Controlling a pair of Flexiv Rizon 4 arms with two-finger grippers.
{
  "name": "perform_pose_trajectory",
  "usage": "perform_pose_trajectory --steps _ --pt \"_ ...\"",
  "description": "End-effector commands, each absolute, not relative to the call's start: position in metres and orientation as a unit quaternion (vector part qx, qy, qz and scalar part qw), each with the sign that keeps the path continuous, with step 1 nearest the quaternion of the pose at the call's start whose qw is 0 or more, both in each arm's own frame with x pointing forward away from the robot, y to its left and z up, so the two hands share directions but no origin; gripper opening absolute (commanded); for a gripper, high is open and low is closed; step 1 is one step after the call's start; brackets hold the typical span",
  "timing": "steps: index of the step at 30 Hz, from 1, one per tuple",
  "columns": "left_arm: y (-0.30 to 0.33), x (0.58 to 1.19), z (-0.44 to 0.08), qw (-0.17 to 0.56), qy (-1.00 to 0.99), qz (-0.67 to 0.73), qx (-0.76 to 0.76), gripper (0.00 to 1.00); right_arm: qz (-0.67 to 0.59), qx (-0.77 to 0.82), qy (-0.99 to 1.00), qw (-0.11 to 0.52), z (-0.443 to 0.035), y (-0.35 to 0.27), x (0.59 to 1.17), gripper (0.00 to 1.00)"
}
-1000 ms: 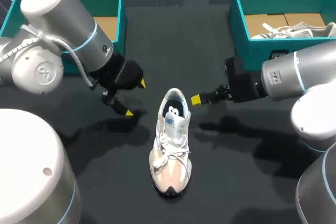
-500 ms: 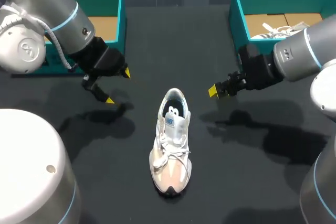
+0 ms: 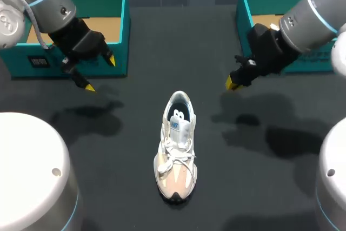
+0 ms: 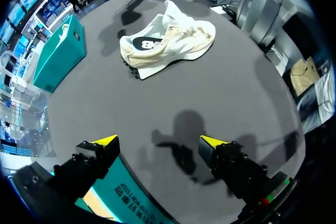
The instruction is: Take the shoe out of the shoebox, open the shoe tongue, remove and reinsert the insole, then place the shoe into the shoebox
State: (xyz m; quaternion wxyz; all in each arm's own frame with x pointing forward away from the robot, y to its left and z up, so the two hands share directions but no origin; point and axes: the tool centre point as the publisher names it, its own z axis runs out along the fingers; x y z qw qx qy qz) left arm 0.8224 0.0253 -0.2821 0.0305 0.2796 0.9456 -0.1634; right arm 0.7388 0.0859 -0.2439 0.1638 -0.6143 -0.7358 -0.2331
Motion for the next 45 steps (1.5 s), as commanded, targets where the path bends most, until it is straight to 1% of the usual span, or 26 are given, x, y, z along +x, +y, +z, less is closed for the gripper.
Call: perform_pose_trajectory --steps 1,4,17,23,27,28,40,45 --pt "0.046 0.835 -0.262 0.021 0.94 -0.163 0.298 1.0 -0.126 -0.65 -0.745 0.082 -0.224 0.088 0.738 0.0" --pt "0.052 0.84 -0.258 0.025 0.939 -0.154 0.306 1.0 -0.094 -0.67 -0.735 0.046 -0.213 0.099 0.734 0.0" --pt "0.052 0.84 -0.258 0.025 0.939 -0.154 0.306 1.0 -0.094 -0.67 -0.735 0.046 -0.213 0.099 0.734 0.0" --pt "0.052 0.84 -0.258 0.025 0.939 -0.154 0.306 1.0 -0.06 -0.709 -0.702 -0.034 -0.216 0.176 0.733 0.0" --pt "0.052 0.84 -0.258 0.025 0.939 -0.154 0.306 1.0 -0.018 -0.74 -0.668 -0.077 -0.221 0.2 0.732 0.0" --pt "0.052 0.84 -0.258 0.025 0.939 -0.154 0.306 1.0 0.008 -0.755 -0.65 -0.08 -0.226 0.201 0.732 0.0" --pt "0.052 0.84 -0.258 0.025 0.939 -0.154 0.306 1.0 0.008 -0.755 -0.65 -0.08 -0.226 0.201 0.732 0.0" --pt "0.052 0.84 -0.258 0.025 0.939 -0.154 0.306 1.0 0.023 -0.768 -0.629 -0.116 -0.242 0.214 0.732 0.0"
